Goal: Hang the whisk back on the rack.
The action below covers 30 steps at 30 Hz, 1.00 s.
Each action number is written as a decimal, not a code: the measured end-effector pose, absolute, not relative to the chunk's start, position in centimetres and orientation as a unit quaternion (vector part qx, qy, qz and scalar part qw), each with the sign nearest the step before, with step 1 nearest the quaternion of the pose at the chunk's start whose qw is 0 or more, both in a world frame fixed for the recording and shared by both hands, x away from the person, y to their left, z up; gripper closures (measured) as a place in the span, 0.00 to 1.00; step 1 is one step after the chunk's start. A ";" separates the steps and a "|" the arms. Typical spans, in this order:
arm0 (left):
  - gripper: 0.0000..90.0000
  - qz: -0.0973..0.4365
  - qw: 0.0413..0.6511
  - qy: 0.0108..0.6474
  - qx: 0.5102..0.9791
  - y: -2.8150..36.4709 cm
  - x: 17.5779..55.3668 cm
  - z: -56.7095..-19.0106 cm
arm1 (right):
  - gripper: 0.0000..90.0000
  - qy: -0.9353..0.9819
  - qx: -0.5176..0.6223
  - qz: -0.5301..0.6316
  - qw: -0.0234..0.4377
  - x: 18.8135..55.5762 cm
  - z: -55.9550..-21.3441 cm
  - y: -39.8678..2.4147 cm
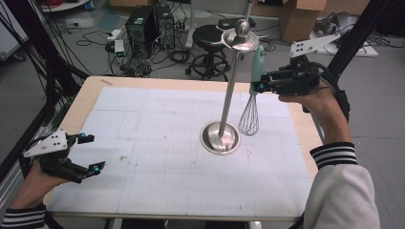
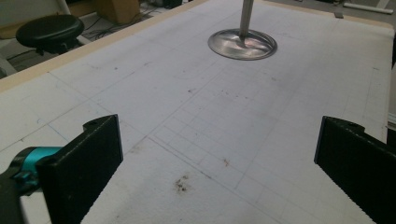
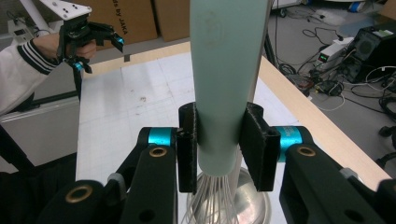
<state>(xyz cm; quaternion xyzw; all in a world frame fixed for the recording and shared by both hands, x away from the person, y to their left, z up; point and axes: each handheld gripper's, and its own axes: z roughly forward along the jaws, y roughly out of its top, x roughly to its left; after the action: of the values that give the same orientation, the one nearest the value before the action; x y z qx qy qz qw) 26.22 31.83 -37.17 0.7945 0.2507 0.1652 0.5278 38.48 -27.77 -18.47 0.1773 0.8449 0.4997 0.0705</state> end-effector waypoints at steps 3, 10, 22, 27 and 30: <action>0.02 0.165 0.528 0.251 0.794 31.9 26.3 -37.2 | 0.77 0.845 0.176 0.499 0.073 38.6 -18.5 -27.5; 0.02 0.165 0.529 0.252 0.794 32.0 26.3 -37.2 | 0.62 0.843 0.181 0.498 0.094 38.5 -18.6 -27.3; 0.02 0.170 0.527 0.258 0.791 32.4 25.9 -37.1 | 0.01 0.824 0.238 0.493 0.147 36.3 -19.3 -28.0; 0.02 0.174 0.530 0.261 0.787 32.7 25.7 -36.9 | 0.01 0.819 0.252 0.489 0.160 35.2 -20.6 -29.0; 0.02 0.174 0.531 0.262 0.787 32.7 25.7 -36.9 | 0.01 0.822 0.248 0.488 0.158 34.4 -21.6 -29.7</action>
<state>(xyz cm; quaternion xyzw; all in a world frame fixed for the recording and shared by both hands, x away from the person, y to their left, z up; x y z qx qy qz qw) 25.65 32.74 -36.92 0.7873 0.2615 0.1736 0.5307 34.43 -29.71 -21.57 0.2483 0.8216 0.4883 0.1578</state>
